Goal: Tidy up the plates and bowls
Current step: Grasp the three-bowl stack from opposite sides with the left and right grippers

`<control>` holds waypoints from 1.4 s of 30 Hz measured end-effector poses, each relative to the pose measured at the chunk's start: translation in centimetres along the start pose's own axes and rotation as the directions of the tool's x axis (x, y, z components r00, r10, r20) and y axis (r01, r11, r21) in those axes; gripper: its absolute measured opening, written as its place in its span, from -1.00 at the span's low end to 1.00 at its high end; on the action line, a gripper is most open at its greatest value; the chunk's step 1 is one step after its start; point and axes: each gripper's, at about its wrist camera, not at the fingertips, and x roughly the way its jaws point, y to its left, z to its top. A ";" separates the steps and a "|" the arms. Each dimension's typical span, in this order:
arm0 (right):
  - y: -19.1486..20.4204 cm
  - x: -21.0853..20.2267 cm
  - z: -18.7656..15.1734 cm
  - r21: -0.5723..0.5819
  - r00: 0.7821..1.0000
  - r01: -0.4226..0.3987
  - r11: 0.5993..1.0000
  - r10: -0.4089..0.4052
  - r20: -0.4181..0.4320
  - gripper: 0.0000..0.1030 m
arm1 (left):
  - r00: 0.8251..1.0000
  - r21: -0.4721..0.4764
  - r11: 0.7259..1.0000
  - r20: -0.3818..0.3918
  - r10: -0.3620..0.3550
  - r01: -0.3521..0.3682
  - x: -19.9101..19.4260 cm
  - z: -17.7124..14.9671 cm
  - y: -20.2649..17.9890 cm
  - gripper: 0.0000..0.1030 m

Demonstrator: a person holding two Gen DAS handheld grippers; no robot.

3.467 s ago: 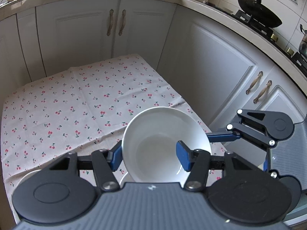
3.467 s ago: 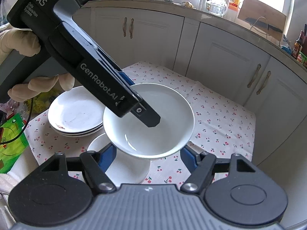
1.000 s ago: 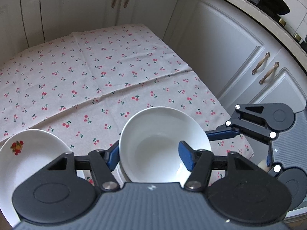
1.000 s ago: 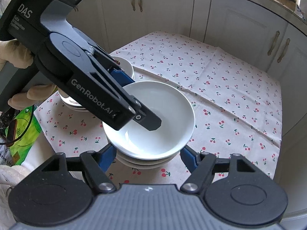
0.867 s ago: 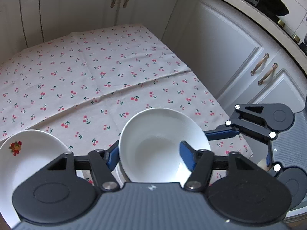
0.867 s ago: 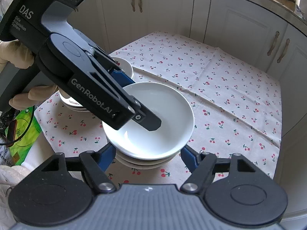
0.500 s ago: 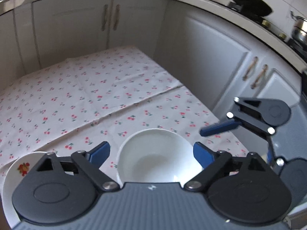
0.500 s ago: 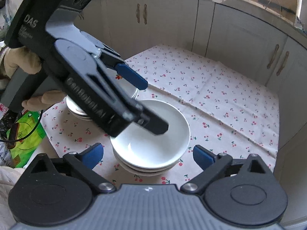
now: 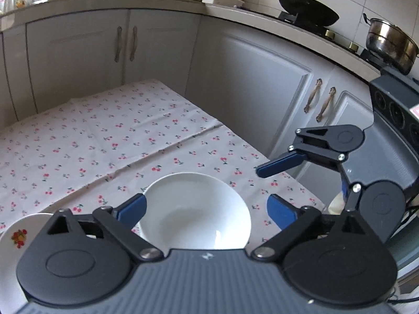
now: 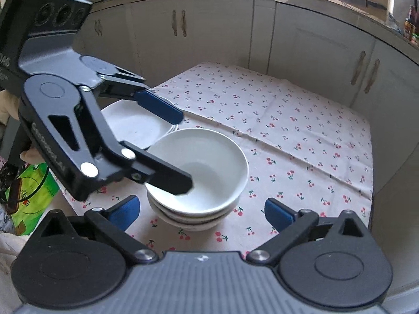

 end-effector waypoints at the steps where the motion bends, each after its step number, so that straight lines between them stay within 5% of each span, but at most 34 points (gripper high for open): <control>1: -0.1 0.0 -0.1 0.005 1.000 0.003 1.000 -0.003 0.000 1.00 | 1.000 0.011 1.000 0.008 0.019 -0.019 -0.3 -0.3 -0.2 0.90; 6: -0.3 0.3 -1.1 0.013 1.000 -0.007 1.000 0.007 -0.010 1.00 | 0.995 0.071 0.994 0.054 0.084 -0.088 -2.0 -2.7 -1.3 0.97; 11: -0.6 1.4 -2.4 0.006 0.999 -0.020 1.000 0.020 -0.041 1.00 | 0.988 0.163 0.974 0.007 0.156 -0.155 -1.6 -5.3 -2.8 0.97; 21: -1.4 4.2 -4.4 -0.033 0.994 0.014 0.999 -0.018 -0.111 1.00 | 0.980 0.194 0.972 -0.123 0.159 -0.133 2.9 -7.4 -4.0 0.97; 42: -4.0 7.6 -4.6 -0.075 0.989 0.007 0.997 -0.018 -0.148 1.00 | 0.964 0.173 0.977 -0.211 0.162 -0.126 6.7 -8.1 -2.7 0.99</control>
